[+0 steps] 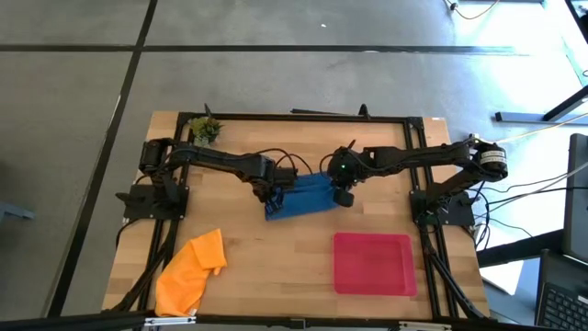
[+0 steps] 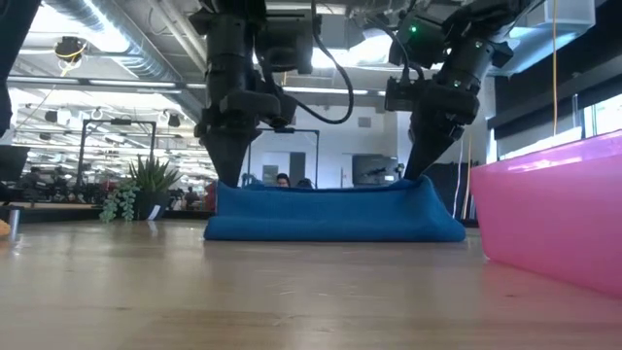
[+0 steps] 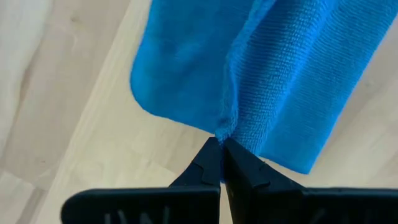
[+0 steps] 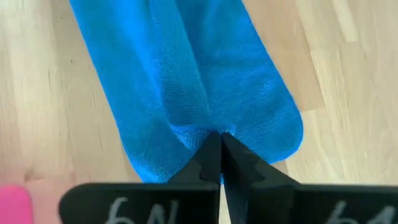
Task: Roll microfiber towels into tight, uniform cylinder then place into a basket
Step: Fold the blue microfiber towel
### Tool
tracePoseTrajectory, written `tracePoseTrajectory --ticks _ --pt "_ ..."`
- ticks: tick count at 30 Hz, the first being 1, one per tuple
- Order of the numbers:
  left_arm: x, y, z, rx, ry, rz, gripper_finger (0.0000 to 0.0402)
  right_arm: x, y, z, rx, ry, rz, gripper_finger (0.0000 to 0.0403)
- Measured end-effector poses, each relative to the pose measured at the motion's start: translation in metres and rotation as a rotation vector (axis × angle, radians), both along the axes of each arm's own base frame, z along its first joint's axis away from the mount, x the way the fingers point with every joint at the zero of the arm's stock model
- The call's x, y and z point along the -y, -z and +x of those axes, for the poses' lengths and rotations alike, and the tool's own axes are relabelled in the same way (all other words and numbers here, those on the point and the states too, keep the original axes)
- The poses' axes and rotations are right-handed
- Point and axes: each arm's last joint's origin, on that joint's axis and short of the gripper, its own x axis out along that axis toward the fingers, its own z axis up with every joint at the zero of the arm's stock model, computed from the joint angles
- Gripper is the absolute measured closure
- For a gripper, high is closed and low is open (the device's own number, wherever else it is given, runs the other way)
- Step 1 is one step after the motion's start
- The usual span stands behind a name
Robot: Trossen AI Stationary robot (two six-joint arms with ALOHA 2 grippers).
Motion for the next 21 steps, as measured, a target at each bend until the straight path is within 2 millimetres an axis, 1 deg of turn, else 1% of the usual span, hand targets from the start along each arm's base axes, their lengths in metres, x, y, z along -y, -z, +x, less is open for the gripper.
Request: tracePoseTrajectory --ticks 8,15,21 --pt "-0.003 0.000 0.003 0.031 -0.008 0.025 0.0401 0.002 0.001 0.006 0.042 -0.001 -0.024 0.0399" --pt "-0.004 -0.001 0.004 0.038 -0.021 0.058 0.0401 0.004 0.014 0.010 -0.018 0.024 -0.066 0.0399" --pt "-0.007 -0.001 0.003 0.037 -0.105 0.091 0.0401 0.006 0.016 0.016 0.012 -0.002 -0.120 0.0399"
